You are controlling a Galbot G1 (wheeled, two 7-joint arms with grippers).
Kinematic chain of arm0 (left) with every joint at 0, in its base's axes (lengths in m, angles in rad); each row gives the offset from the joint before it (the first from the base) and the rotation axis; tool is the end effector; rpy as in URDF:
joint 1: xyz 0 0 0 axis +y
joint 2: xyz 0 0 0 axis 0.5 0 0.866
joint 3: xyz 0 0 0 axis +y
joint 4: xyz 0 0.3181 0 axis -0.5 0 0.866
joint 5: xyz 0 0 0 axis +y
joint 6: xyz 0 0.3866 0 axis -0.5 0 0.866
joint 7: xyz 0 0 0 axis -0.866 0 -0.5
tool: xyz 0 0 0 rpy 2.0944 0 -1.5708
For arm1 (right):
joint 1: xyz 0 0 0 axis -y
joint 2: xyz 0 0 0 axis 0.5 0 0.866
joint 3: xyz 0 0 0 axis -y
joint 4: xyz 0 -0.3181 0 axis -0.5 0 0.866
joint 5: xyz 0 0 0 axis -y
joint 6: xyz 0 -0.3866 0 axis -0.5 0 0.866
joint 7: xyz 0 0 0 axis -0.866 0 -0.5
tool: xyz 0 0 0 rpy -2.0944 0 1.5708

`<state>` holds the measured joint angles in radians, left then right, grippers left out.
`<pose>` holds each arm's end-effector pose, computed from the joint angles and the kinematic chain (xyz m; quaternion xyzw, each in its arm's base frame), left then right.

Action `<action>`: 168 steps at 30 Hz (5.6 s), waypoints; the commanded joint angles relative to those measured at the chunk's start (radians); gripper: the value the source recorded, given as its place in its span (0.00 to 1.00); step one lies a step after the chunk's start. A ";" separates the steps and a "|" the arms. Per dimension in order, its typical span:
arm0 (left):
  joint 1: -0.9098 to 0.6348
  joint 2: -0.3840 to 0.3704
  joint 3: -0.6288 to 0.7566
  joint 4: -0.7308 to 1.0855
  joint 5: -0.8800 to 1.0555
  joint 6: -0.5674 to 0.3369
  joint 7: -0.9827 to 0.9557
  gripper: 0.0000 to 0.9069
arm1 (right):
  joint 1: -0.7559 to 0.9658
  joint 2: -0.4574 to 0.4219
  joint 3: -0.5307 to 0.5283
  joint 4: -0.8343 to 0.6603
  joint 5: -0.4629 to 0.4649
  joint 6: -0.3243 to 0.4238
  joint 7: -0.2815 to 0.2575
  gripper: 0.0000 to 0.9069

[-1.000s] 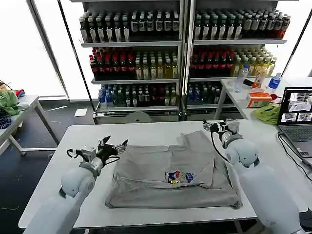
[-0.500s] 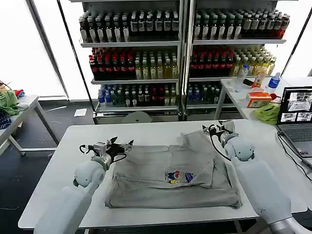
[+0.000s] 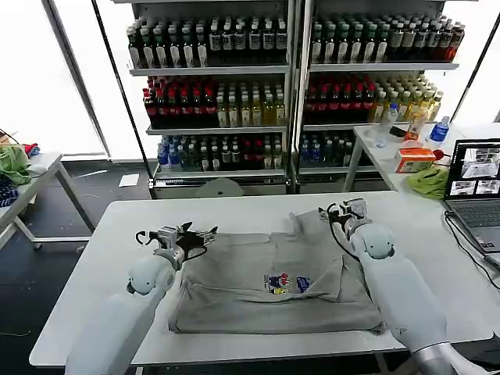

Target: Fold and organize the clothes.

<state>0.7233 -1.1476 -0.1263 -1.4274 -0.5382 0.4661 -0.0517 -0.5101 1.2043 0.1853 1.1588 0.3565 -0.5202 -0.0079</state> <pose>0.4622 0.0183 -0.2681 -0.1223 -0.9671 -0.0216 0.2218 0.5346 -0.0597 -0.2446 0.0555 -0.9665 0.0747 0.2390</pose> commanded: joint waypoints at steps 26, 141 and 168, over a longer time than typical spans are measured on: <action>0.026 -0.011 -0.034 0.053 0.017 -0.001 0.004 1.00 | 0.009 0.081 0.005 -0.120 -0.033 0.030 -0.005 1.00; 0.539 0.047 -0.208 -0.363 0.234 -0.137 0.080 0.00 | -0.871 0.028 0.323 0.793 -0.129 0.104 0.180 0.00; 0.541 0.026 -0.208 -0.357 0.268 -0.139 0.080 1.00 | -0.957 0.073 0.320 0.769 -0.225 0.157 0.205 0.00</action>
<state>1.2583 -1.1151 -0.3343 -1.7786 -0.2781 0.3211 0.0288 -1.4365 1.2687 0.5060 1.9409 0.1650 -0.3734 0.1903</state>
